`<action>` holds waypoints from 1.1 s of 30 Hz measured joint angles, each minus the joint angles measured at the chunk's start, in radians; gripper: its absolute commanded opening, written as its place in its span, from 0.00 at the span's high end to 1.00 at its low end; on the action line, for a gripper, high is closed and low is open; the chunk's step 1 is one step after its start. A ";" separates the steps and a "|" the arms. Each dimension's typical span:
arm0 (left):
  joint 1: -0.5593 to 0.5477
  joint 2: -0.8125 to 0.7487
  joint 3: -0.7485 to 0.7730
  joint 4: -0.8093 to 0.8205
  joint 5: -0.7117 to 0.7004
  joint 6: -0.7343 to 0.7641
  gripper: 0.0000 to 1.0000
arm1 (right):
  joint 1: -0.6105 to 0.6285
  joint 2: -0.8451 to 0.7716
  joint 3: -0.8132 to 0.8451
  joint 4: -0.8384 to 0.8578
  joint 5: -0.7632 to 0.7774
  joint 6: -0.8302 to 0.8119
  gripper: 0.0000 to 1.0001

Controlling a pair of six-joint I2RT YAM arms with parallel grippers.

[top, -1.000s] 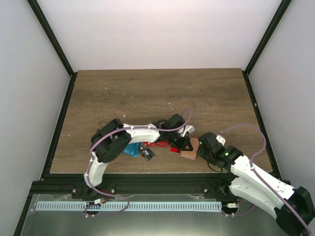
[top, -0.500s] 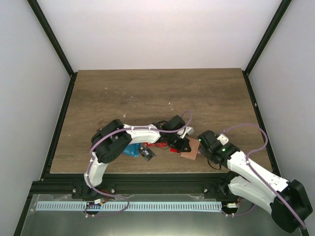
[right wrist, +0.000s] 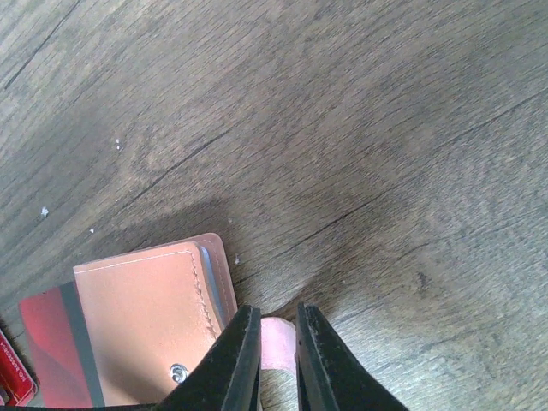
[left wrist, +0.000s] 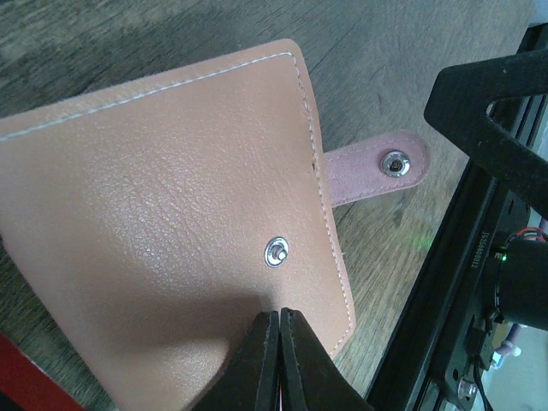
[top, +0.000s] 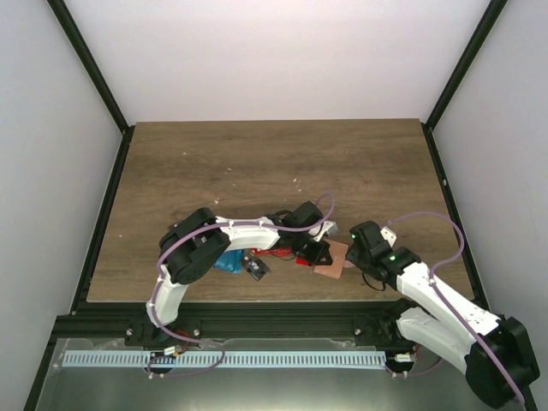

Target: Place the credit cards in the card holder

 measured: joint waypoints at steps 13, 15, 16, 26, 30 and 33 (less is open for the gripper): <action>0.000 0.001 0.002 -0.001 0.002 0.000 0.96 | -0.004 0.005 -0.021 -0.006 -0.025 -0.001 0.87; 0.000 0.001 0.002 -0.002 0.002 0.000 0.96 | -0.004 0.005 -0.027 -0.004 -0.027 0.000 0.88; 0.000 0.001 0.003 -0.003 0.002 0.000 0.96 | -0.004 0.005 -0.032 -0.004 -0.029 0.001 0.88; 0.000 0.002 0.004 -0.004 0.002 0.000 0.96 | -0.004 0.002 -0.045 0.001 -0.032 0.003 0.97; 0.000 0.002 0.004 -0.005 0.002 0.000 0.96 | -0.004 0.002 -0.045 0.005 -0.035 0.001 0.99; 0.000 0.002 0.004 -0.005 0.002 0.000 0.96 | -0.004 0.002 -0.045 0.010 -0.040 -0.001 0.99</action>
